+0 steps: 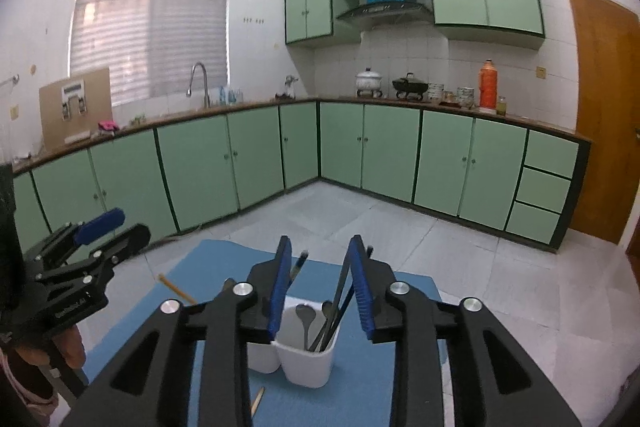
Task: Organize utensils
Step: 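Move both open tools back over the last chopsticks on the table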
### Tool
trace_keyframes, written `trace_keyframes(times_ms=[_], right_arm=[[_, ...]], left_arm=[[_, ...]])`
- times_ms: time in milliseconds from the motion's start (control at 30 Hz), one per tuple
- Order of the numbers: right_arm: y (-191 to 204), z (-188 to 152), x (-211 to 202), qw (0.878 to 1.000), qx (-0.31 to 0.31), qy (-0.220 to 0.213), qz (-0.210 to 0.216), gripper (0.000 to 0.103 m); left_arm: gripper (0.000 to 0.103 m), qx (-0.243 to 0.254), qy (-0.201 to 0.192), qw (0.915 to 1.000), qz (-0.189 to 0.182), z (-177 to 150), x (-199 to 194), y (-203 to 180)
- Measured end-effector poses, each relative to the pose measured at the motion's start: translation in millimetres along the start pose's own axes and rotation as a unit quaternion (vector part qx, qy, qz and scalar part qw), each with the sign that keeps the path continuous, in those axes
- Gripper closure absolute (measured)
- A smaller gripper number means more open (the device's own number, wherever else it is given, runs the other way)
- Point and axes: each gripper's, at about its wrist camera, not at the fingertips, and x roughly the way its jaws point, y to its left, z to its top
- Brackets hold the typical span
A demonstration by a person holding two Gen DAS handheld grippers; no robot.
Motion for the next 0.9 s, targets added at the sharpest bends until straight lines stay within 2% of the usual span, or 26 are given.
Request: trace_keyframes(times_ms=[233, 333, 467, 567, 767, 900], right_arm=[[3.9, -66.9, -47.8, 0.999, 0.025, -0.04, -0.022, 0.058], [8.7, -103.8, -56.9, 0.998, 0.036, -0.043, -0.037, 0.054], [18.3, -151.4, -63.9, 0.996, 0.038, -0.044, -0.071, 0.034], [24.4, -179.2, -67.0, 0.995, 0.044, -0.038, -0.076, 0.03], [48.5, -249.7, -67.6, 0.994, 0.075, -0.021, -0.073, 0.03], [62.7, -279.6, -72.4, 0.995, 0.073, -0.017, -0.068, 0.03]], left_arm=[[0.032, -0.013, 0.013, 0.9998, 0.01, -62.6, -40.7, 3.4], [0.027, -0.001, 0.015, 0.9993, 0.034, -97.8, -53.5, 1.6], [0.016, 0.015, 0.016, 0.9983, 0.053, -136.0, -67.4, 0.3], [0.013, 0.027, 0.017, 0.9973, 0.066, -162.9, -76.9, 0.6], [0.012, 0.032, 0.02, 0.9969, 0.069, -208.2, -93.3, 3.7], [0.012, 0.039, 0.029, 0.9962, 0.072, -233.8, -98.9, 7.4]])
